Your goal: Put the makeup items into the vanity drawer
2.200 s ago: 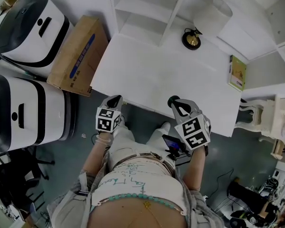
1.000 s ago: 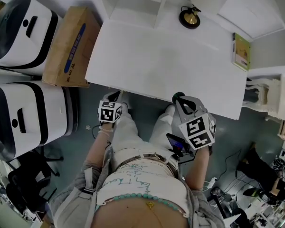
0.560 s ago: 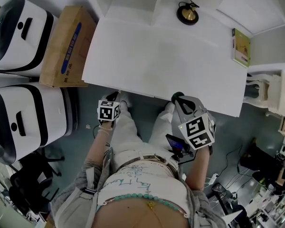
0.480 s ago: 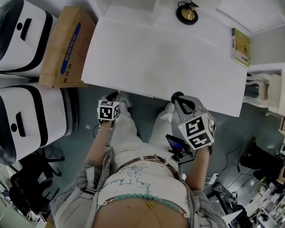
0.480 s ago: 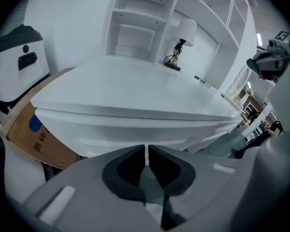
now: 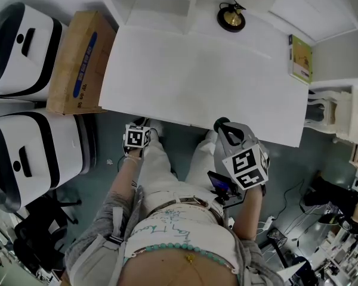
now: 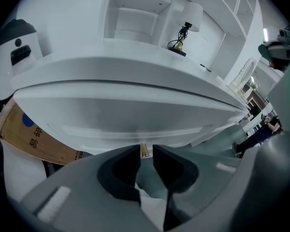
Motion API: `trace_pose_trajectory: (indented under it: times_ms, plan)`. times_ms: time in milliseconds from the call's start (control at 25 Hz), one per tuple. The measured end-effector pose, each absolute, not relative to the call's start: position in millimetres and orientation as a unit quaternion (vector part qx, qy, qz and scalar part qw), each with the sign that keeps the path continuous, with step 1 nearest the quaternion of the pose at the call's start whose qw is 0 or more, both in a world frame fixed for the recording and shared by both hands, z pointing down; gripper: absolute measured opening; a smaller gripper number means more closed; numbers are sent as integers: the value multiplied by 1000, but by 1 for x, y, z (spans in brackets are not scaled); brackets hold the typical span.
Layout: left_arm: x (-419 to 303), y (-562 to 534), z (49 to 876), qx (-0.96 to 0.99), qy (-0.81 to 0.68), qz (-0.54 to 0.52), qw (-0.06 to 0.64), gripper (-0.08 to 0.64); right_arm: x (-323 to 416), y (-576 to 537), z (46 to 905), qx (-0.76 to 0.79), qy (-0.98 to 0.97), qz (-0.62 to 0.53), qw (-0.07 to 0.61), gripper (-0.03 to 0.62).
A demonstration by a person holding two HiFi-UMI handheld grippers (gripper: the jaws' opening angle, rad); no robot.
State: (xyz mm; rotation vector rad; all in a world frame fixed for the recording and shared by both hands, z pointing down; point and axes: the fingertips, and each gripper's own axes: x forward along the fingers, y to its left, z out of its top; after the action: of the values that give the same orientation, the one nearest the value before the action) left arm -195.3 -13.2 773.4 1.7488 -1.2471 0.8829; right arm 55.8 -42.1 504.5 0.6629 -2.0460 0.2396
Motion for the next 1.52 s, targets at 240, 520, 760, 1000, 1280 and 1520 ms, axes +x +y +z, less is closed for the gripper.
trace_pose_trajectory:
  times_ms: [240,520,760,1000,1280,1520]
  plan:
    - [-197,-14,790,675,-493,363,413,148,57,-48,506,274,-833,100,470,29]
    - [-196,-19,807,661,-491,380,421,155,59,-48,504,278,-831,102,470,29]
    - [-196,-19,816,653,-489,394,423,155,73,-44,501,297,-822,110,473,29]
    - [-196,-21,820,644,-487,397,437,103,84,-45,497,317,-815,112,472,29]
    - [-192,-20,820,650,-475,416,424,96,88,-44,491,327,-812,110,471,29]
    - [-191,-20,818,651,-468,427,418,96,89,-44,488,329,-814,106,466,29]
